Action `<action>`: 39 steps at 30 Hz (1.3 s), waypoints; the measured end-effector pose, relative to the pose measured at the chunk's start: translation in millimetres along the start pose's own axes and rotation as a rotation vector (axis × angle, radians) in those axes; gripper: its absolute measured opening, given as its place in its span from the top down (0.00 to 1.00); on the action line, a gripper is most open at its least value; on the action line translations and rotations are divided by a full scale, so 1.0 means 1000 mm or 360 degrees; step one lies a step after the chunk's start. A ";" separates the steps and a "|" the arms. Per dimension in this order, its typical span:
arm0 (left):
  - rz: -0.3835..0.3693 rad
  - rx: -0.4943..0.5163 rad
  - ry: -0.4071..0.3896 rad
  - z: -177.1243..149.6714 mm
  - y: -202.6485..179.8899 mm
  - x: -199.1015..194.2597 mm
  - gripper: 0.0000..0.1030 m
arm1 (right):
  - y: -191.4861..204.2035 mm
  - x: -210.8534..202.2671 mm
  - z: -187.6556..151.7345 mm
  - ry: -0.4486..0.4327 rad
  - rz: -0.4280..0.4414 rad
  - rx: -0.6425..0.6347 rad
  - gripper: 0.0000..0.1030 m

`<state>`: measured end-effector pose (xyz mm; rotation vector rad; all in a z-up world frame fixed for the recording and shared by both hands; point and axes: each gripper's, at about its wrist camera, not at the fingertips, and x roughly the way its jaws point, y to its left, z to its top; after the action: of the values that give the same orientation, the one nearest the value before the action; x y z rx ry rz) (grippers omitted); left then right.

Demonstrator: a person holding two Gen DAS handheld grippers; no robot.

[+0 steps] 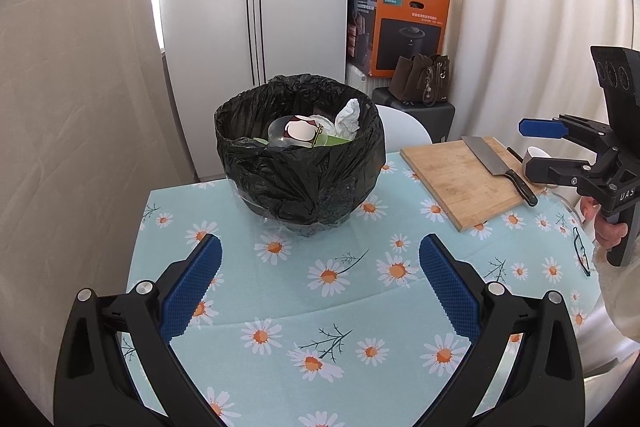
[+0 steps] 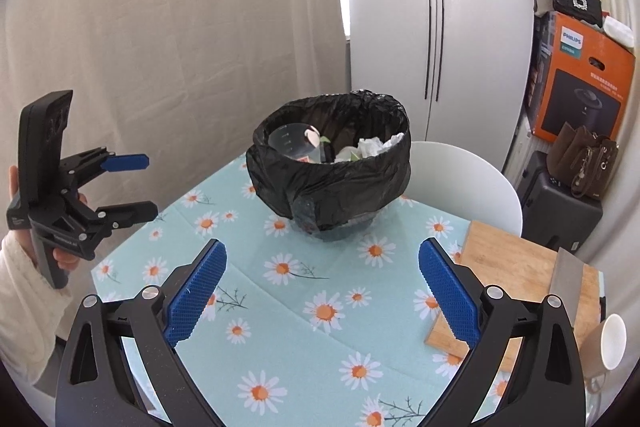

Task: Collect trash

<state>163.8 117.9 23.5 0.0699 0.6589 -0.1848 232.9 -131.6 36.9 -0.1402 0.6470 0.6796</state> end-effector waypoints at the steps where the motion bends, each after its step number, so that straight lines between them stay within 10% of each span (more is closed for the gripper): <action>1: 0.0001 0.0001 -0.0003 0.000 -0.001 -0.001 0.06 | 0.000 -0.001 -0.001 -0.0002 -0.0001 0.0000 0.10; 39: -0.0047 -0.0001 0.0029 0.004 -0.003 -0.006 0.06 | 0.000 -0.008 -0.004 0.0000 -0.0042 -0.0002 0.10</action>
<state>161.6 115.3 30.5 0.0612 0.6783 -0.2127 225.9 -137.4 38.9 -0.1498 0.6433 0.6550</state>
